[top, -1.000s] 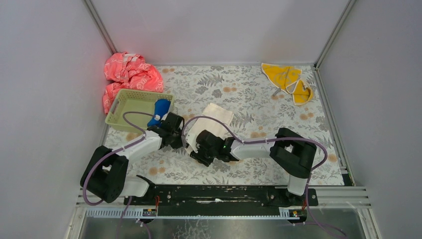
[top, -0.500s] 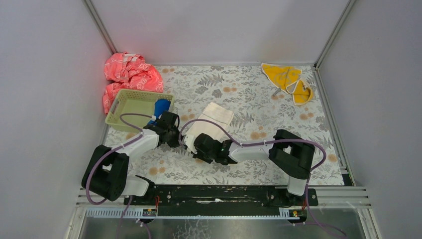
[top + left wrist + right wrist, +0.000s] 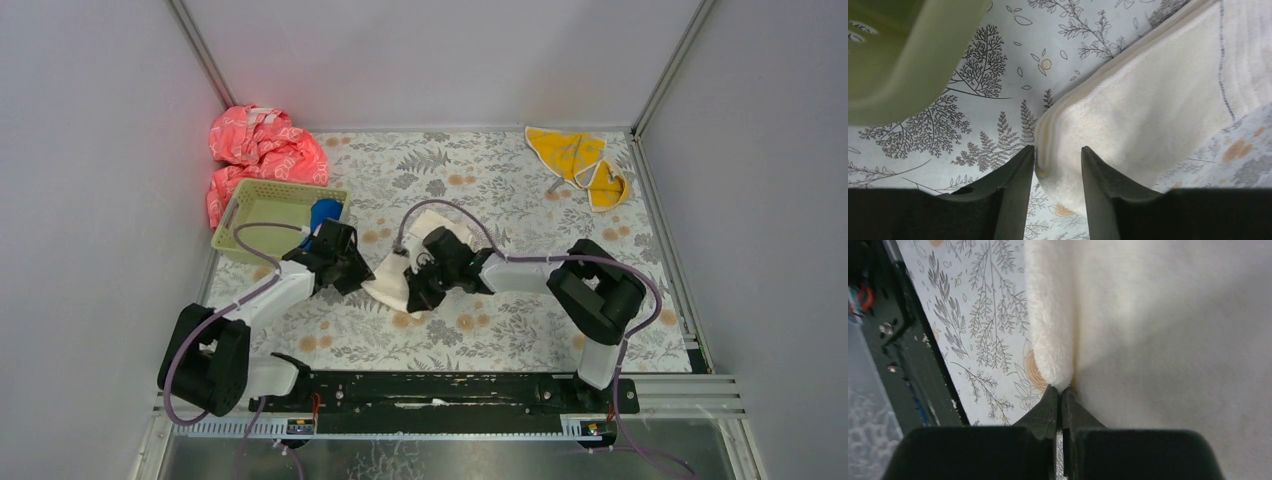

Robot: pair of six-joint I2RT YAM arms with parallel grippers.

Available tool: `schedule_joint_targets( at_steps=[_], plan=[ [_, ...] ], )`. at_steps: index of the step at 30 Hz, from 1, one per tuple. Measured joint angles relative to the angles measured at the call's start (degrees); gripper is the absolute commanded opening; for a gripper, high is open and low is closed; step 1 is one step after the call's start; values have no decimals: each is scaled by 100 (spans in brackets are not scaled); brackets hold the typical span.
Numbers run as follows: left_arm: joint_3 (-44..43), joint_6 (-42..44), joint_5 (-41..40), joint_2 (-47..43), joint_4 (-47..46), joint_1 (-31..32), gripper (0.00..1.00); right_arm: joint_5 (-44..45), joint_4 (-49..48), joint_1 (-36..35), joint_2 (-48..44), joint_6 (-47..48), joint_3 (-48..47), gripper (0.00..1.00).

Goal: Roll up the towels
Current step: Roll the towel at the center of the board.

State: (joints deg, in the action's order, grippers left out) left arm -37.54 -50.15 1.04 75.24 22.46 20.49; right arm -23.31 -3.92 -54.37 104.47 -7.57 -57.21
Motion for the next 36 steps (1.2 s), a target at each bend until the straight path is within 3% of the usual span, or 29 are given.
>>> schedule_joint_targets(
  at_steps=[4,10,19,29,36],
  plan=[
    [-4,7,-26,-313,57,-31,61,-1049,-490,728,24,-914,243,0],
    [81,-13,-42,-975,164,-37,74,-2310,-2365,1193,564,-2778,828,0],
    [575,-107,205,-1178,118,-42,69,-2885,-3578,1495,1224,-4310,1169,1],
    [848,-278,527,-951,-321,-42,63,-2988,-3628,1582,1379,-4594,1141,3],
    [846,-306,662,-407,-756,-42,65,-2994,-3230,1582,1379,-4422,986,5]
  ],
)
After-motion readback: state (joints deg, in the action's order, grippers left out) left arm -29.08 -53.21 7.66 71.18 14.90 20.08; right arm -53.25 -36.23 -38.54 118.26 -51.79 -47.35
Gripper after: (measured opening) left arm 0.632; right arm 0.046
